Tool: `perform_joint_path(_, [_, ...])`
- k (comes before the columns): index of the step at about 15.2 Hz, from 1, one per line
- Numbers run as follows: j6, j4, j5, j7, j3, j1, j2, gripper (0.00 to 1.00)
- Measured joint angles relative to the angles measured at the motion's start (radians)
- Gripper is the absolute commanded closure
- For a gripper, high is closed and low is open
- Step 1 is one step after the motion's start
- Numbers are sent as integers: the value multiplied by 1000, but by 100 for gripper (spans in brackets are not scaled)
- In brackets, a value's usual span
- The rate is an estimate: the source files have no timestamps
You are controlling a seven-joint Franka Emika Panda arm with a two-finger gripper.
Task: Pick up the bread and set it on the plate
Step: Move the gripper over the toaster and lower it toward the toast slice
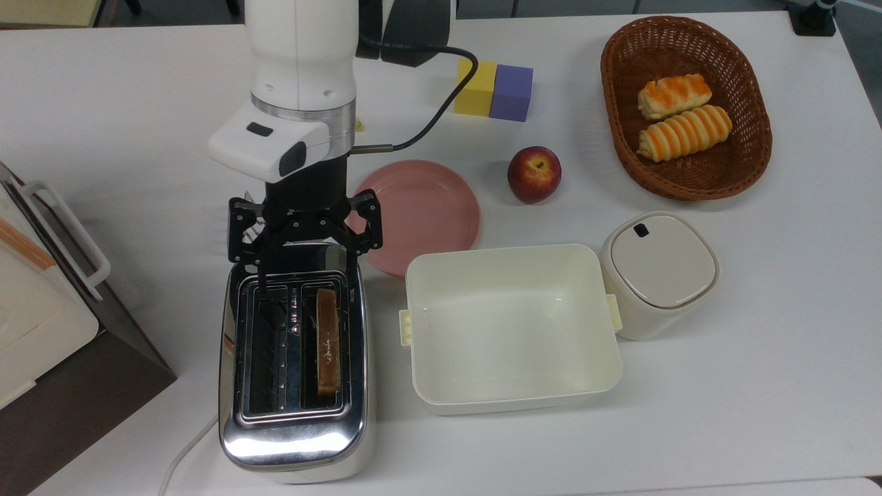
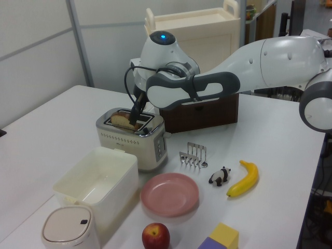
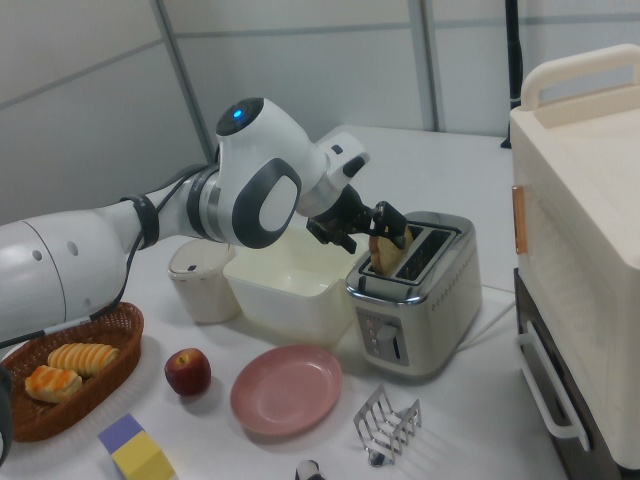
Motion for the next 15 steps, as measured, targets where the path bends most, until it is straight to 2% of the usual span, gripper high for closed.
perform_joint_path(7, [5, -5, -1, -3, 18, 0, 15, 0])
perform_joint_path(10, [68, -5, -1, -3, 19, 0, 35, 0])
perform_joint_path(12, [94, -5, -2, -3, 19, -1, 38, 15])
perform_joint_path(15, [102, -5, -2, -3, 19, -2, 38, 61])
